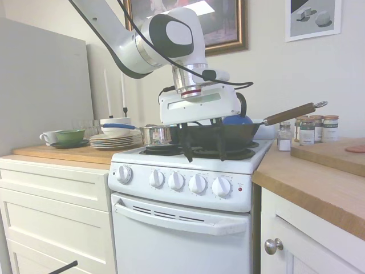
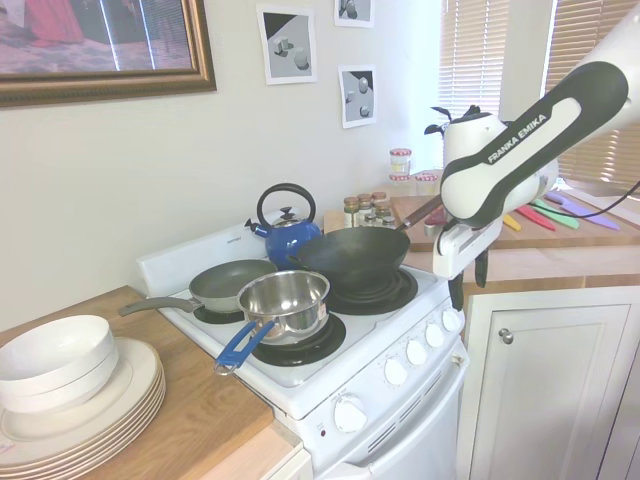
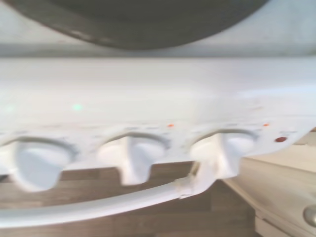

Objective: Turn on the stove on the bottom right

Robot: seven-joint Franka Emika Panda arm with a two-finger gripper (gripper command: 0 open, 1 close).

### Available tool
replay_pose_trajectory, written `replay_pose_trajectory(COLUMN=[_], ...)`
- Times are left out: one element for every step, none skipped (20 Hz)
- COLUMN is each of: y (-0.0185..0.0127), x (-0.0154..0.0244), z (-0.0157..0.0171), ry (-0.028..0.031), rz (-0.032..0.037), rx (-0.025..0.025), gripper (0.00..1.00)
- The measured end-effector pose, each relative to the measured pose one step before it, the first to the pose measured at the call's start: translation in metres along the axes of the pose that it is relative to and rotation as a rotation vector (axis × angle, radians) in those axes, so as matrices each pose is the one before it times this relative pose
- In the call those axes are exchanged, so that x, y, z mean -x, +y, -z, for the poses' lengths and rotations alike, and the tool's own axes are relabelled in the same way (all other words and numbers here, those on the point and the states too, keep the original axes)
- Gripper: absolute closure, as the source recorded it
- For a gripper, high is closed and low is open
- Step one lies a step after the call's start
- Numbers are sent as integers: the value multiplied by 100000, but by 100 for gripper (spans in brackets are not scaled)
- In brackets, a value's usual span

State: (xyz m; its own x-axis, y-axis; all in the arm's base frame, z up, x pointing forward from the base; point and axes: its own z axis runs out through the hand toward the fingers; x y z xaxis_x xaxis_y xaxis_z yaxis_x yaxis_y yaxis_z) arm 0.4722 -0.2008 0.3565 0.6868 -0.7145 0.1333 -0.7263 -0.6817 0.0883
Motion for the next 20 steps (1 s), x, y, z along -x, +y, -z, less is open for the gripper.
replay_pose_trajectory(y=[-4, -75, -124, -192, -213, -242, -212, -168, -118, -79, -60, -53, -61, -13, 20, -15, -77, -116, -126, -130], x=[-232, -185, -103, -69, 23, 50, 11, 8, -4, -15, -32, -33, -1, 10, -5, 3, 10, 0, 17, 39], z=[-237, -210, -216, -164, -161, -157, -171, -219, -254, -289, -239, -215, -187, -132, -62, -1, 34, 41, -36, -149], ry=[374, 461, 462, 770, 605, 549, 796, 564, 446, 155, 386, 556, 213, 114, 223, 242, 345, 749, 836, 719], rz=[-344, -387, -375, -535, -528, -456, -380, -455, -629, -605, -548, -596, -429, -335, -240, -306, -457, -295, -491, -520], rx=[171, 283, 460, 406, 546, 466, 264, 212, 213, 42, 136, 282, 233, 321, 396, 203, -31, 65, 274, 393], gripper=[100, 100, 100, 100, 100, 100, 100, 100, 100, 100, 100, 100, 100, 100, 100, 100, 100, 100, 100, 100])
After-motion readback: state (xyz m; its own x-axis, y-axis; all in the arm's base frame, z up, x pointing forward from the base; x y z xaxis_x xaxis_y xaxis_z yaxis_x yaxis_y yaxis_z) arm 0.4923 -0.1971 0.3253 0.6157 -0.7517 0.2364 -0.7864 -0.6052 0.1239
